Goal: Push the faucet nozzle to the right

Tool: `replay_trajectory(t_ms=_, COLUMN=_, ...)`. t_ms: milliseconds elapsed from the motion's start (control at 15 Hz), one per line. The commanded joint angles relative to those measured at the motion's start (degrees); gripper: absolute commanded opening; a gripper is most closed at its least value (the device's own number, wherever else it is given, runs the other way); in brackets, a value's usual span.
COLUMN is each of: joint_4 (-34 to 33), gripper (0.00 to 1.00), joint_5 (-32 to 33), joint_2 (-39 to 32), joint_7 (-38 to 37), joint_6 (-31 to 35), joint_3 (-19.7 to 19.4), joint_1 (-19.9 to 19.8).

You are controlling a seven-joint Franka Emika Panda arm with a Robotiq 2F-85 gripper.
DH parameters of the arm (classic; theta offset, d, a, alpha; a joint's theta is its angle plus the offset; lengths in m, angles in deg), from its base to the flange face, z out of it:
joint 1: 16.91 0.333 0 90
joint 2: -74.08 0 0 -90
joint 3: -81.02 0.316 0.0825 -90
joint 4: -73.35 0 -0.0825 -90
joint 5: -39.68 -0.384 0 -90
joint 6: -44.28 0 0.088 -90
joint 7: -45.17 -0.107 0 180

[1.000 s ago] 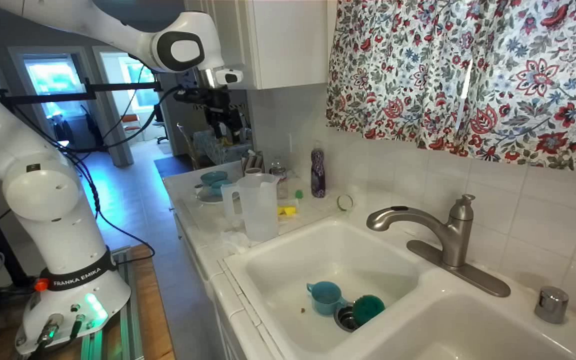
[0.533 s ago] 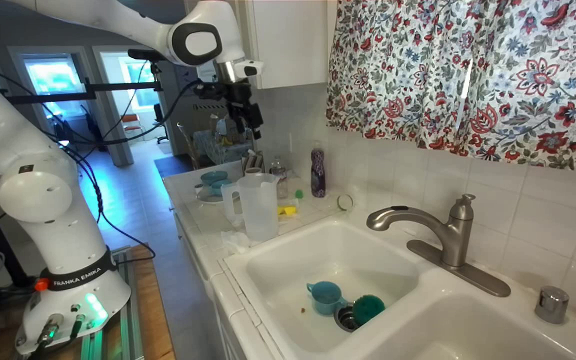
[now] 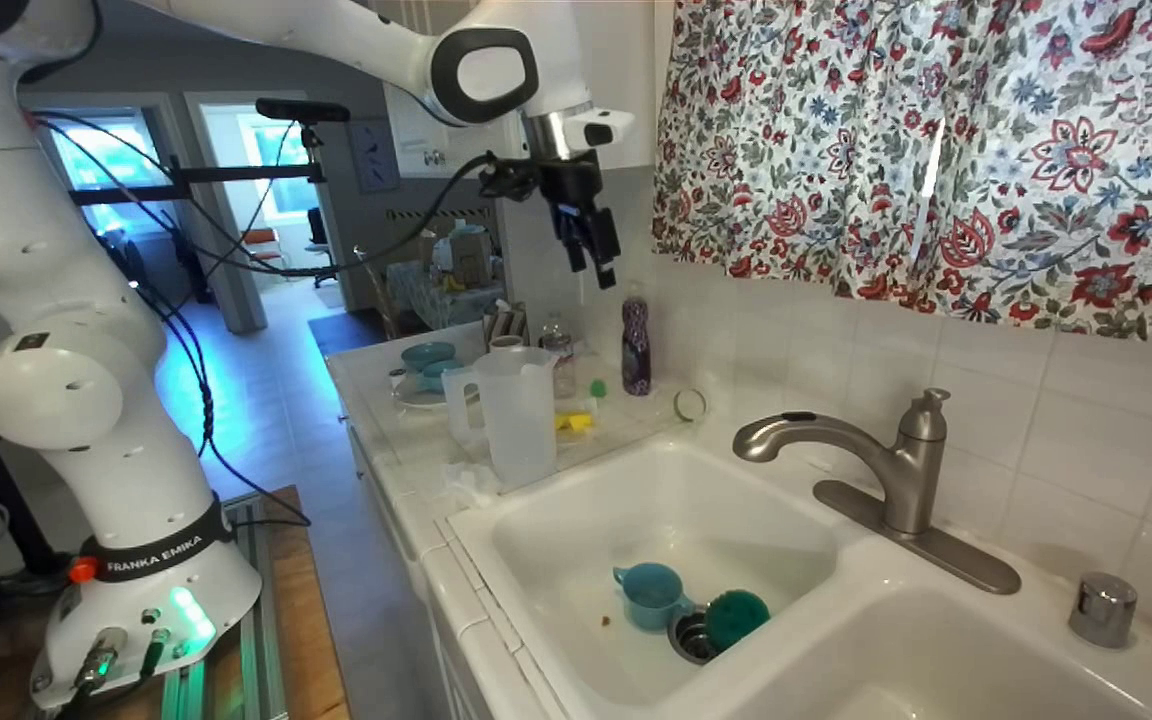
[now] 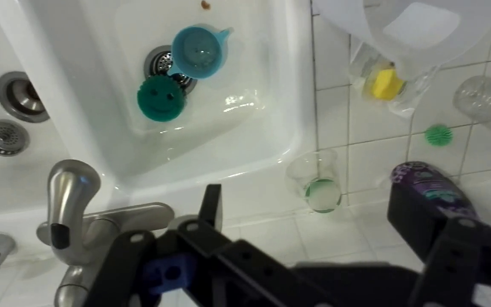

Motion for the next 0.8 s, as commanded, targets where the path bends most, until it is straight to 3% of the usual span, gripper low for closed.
replay_trajectory(t_ms=0, joint_4=-6.45, gripper=1.00, joint_5=1.62, joint_2=-7.90, joint_7=-2.94, joint_6=-0.21, joint_3=-1.66, joint_1=-2.38)
replay_trajectory(t_ms=533, joint_4=-17.36, gripper=1.00, joint_5=6.44, joint_2=-20.69, joint_7=-2.71, joint_6=-1.69, joint_3=-5.83, joint_1=-6.21)
replay_trajectory(t_ms=733, joint_4=-19.32, gripper=1.00, joint_5=5.70, joint_2=-24.05, joint_7=-1.04, joint_6=0.82, joint_3=-6.74, joint_1=-7.90)
